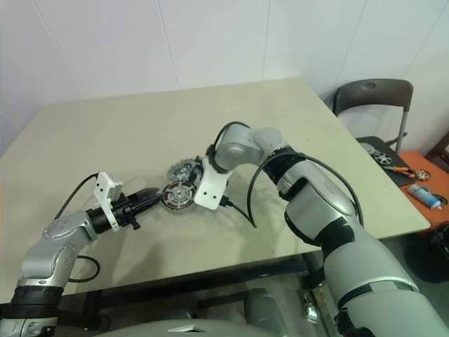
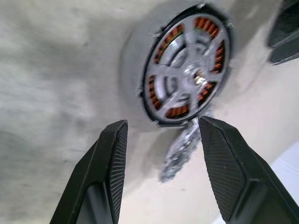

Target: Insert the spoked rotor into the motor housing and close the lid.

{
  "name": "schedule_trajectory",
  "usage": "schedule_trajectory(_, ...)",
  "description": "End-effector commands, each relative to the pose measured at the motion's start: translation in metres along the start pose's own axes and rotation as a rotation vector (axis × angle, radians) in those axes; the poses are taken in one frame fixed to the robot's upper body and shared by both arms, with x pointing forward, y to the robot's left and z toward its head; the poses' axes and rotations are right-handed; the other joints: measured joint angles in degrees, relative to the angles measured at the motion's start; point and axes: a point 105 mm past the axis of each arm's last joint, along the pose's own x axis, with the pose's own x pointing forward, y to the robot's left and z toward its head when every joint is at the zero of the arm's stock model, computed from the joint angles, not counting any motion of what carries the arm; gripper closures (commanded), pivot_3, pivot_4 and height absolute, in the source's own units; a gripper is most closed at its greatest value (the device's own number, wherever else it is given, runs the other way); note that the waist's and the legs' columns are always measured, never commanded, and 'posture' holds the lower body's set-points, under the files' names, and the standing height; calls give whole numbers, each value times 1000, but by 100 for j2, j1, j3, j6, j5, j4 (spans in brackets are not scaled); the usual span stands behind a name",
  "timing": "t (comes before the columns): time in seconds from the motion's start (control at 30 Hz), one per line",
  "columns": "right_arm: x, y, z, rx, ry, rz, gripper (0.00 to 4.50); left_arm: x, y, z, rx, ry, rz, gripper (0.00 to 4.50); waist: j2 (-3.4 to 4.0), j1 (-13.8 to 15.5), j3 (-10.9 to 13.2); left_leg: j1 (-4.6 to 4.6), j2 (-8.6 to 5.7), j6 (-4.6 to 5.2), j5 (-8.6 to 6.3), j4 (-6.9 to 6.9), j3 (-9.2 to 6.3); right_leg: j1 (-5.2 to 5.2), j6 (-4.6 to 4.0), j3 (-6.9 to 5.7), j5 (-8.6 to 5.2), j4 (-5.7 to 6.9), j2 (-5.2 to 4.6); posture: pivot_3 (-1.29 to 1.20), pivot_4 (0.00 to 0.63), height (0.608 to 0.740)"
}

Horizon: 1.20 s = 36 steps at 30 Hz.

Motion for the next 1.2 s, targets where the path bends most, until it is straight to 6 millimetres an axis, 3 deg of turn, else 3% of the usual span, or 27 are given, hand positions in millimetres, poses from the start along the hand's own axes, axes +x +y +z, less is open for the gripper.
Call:
schedule_trajectory(0.03, 2, -7, 3, -48, -10, -3, 1995, -2, 0, 9, 29, -31, 0, 3191, 0, -2, 0, 0, 0, -1, 1, 1, 0, 0, 0, 0, 0, 1, 0, 0, 0, 740)
schedule_trajectory(0.3, 16, -1, 9, -65, -34, 5, 1995, -21, 2, 16, 31, -30, 15, 3191, 1, -9, 1, -3, 0, -3, 2, -1, -1, -7, -2, 0, -1, 5, 0, 0, 0, 740)
schedule_trajectory(0.5, 25, 0, 13, -70, -47, -1, 1995, -23, 5, 15, 30, -23, 32, 3191, 1, -11, 1, -1, 0, -3, 2, 0, -2, -6, -15, 0, -8, 9, 1, 0, 0, 740)
schedule_trajectory(0.6, 29, -1, 11, -76, -29, -12, 2533, -20, 1, 15, 28, -24, 24, 3191, 0, -10, 0, -1, 0, -5, 3, 0, -2, -6, -15, 0, -8, 9, 1, 0, 0, 740)
schedule_trajectory(0.73, 30, 3, 8, -69, -13, -5, 3804, -17, -2, 14, 25, -24, 10, 3191, -3, -99, -2, 9, 0, -6, 3, 0, -2, 0, -18, 0, -9, 16, 3, 0, 0, 740)
schedule_trajectory(1.0, 28, 4, 8, -74, -20, 4, 3804, -12, -4, 12, 28, -18, -2, 3191, -4, -144, -2, 25, 1, -7, 4, 0, -8, 9, -18, 1, -10, 30, 6, 0, 0, 740)
schedule_trajectory(1.1, 27, -1, 10, -80, -30, -3, 4286, -10, -3, 12, 30, -18, -3, 3191, -4, -145, -2, 24, 0, -7, 4, 0, -7, 10, -18, 1, -10, 25, 5, 0, 0, 740)
schedule_trajectory(1.2, 26, -4, 11, -67, -38, 5, 4418, -9, -3, 12, 30, -19, -5, 3191, -4, -150, -2, 22, 0, -7, 4, -3, -8, 6, -18, 1, -10, 25, 5, 0, 0, 740)
